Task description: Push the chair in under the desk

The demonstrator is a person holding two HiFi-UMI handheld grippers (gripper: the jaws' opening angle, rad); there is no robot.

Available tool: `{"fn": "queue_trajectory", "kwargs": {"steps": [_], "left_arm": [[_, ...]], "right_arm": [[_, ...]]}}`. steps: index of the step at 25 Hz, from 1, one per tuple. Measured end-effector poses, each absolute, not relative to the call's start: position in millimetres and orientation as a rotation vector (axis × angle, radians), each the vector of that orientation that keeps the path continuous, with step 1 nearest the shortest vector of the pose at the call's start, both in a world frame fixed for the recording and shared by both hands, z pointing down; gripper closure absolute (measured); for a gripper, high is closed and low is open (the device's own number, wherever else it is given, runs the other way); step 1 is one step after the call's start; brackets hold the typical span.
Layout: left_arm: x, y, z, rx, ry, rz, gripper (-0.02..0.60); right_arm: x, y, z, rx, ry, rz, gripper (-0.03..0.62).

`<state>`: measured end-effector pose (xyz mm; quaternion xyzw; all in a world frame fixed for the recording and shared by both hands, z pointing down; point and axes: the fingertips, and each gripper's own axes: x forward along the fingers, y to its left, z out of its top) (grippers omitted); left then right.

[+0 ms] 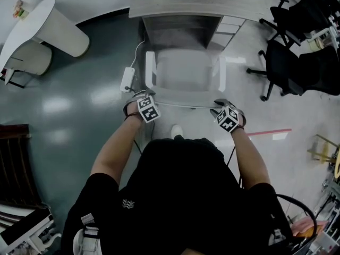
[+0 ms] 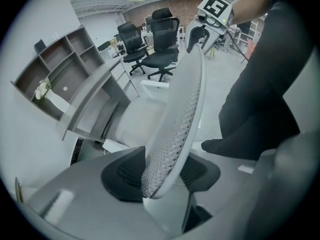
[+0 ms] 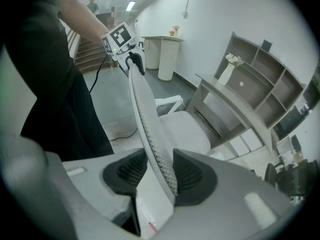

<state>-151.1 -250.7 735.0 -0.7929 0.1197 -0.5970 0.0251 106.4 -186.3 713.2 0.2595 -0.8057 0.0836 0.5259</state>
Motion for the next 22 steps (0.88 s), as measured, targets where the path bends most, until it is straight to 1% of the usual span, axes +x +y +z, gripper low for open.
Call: {"fn": "queue_trajectory", "kwargs": {"steps": [22], "left_arm": [[-138.1,-415.7,736.5,-2.427,0.395,-1.832,0.383]], "right_arm": [[118.1,-344.6,713.5,0.640,-1.948,0.169,0.433]]}}
